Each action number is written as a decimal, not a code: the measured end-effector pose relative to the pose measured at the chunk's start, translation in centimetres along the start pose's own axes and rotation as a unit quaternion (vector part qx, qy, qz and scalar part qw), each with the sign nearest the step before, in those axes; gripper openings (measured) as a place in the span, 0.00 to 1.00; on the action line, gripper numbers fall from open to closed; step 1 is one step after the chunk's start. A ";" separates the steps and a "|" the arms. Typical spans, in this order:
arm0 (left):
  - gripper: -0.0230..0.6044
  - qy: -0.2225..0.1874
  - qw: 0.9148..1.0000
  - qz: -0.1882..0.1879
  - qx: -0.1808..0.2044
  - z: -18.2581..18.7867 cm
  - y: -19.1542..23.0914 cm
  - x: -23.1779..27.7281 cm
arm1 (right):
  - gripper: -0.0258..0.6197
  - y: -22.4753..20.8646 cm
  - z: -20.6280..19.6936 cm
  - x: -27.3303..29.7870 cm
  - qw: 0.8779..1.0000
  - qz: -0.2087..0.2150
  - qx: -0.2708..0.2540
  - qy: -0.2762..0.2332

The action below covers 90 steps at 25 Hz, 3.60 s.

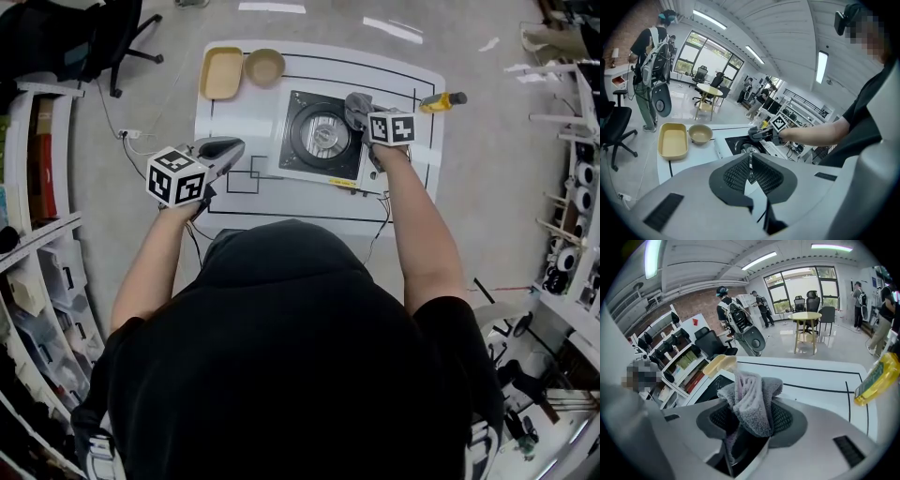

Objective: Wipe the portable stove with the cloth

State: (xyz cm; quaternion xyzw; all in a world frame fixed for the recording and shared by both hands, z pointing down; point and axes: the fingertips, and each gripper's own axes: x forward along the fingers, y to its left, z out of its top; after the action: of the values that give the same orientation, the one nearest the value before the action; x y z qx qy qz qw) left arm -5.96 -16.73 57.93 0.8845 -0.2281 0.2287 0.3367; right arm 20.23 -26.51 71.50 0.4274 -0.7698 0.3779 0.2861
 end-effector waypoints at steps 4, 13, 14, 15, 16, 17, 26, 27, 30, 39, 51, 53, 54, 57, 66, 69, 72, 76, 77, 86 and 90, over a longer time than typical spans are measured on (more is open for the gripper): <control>0.09 0.005 1.000 -0.006 0.007 0.1 -0.8 0.5 | 0.36 -0.3 -0.9 -1.0 1.000 -0.013 -0.009 -0.002; 0.09 0.008 1.000 -0.015 0.015 -0.4 -2.0 0.7 | 0.36 0.0 -4.1 -2.9 1.000 -0.029 -0.011 0.005; 0.09 0.009 1.000 -0.016 0.016 -0.5 -2.2 0.7 | 0.36 0.2 -4.4 -3.0 0.999 -0.030 -0.013 0.005; 0.09 0.009 1.000 -0.017 0.018 -0.5 -2.4 0.7 | 0.36 0.4 -4.7 -3.2 0.999 -0.031 -0.014 0.006; 0.09 0.010 1.000 -0.019 0.019 -0.5 -2.6 0.6 | 0.36 0.5 -4.9 -3.3 0.999 -0.032 -0.016 0.007; 0.09 0.009 1.000 -0.020 0.020 -0.6 -2.7 0.6 | 0.36 0.7 -5.2 -3.5 0.999 -0.033 -0.019 0.008; 0.09 0.008 0.999 -0.025 0.028 -1.1 -3.7 -0.2 | 0.36 2.7 -8.0 -4.8 0.998 -0.038 -0.036 0.020; 0.09 0.008 0.999 -0.026 0.029 -1.2 -3.9 -0.2 | 0.36 3.0 -8.3 -5.0 0.998 -0.038 -0.035 0.020; 0.09 0.007 0.999 -0.029 0.032 -1.4 -4.2 -0.4 | 0.36 3.7 -9.3 -5.2 0.998 -0.037 -0.037 0.022; 0.09 0.005 0.999 -0.035 0.039 -1.2 -4.8 -0.6 | 0.36 6.0 -12.2 -5.5 0.998 -0.025 -0.048 0.036; 0.09 0.012 0.998 -0.040 0.037 -2.2 -4.7 -0.5 | 0.36 8.6 -12.6 -5.2 0.989 -0.045 -0.137 0.040; 0.09 0.012 0.999 -0.038 0.036 -2.2 -4.5 -0.7 | 0.36 9.2 -12.4 -5.2 0.985 -0.043 -0.161 0.039; 0.09 0.011 0.999 -0.037 0.034 -2.2 -4.4 -0.7 | 0.36 9.6 -12.5 -5.1 0.984 -0.040 -0.171 0.039; 0.09 0.009 0.999 -0.032 0.031 -2.3 -3.8 -1.0 | 0.36 11.2 -12.9 -4.4 0.980 -0.023 -0.193 0.043; 0.09 0.008 0.999 -0.028 0.026 -3.0 -3.4 -1.8 | 0.36 16.2 -12.2 -1.8 0.969 0.020 -0.239 0.055; 0.09 0.008 0.999 -0.025 0.024 -3.3 -3.3 -2.1 | 0.36 18.1 -11.6 -0.7 0.964 0.035 -0.256 0.058; 0.09 0.008 1.000 -0.021 0.022 -3.4 -2.9 -2.4 | 0.36 19.5 -10.7 0.4 0.958 0.045 -0.276 0.065; 0.09 0.006 1.000 -0.018 0.019 -3.7 -2.7 -2.9 | 0.36 20.3 -10.5 1.2 0.952 0.048 -0.292 0.079; 0.09 0.006 1.000 -0.018 0.018 -3.8 -2.7 -3.0 | 0.36 20.3 -10.5 1.3 0.952 0.049 -0.292 0.080; 0.09 0.005 1.000 -0.016 0.018 -3.9 -2.6 -3.6 | 0.36 20.4 -10.5 1.1 0.954 0.047 -0.286 0.077; 0.09 0.003 1.000 -0.015 0.021 -3.5 -2.5 -3.6 | 0.36 20.2 -10.5 0.9 0.958 0.050 -0.271 0.075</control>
State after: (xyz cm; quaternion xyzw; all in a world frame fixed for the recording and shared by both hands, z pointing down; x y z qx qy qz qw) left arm -8.27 -11.72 57.02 0.8942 -0.2087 0.2308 0.3218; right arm 3.33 -11.18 71.15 0.2658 -0.8399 0.2001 0.4289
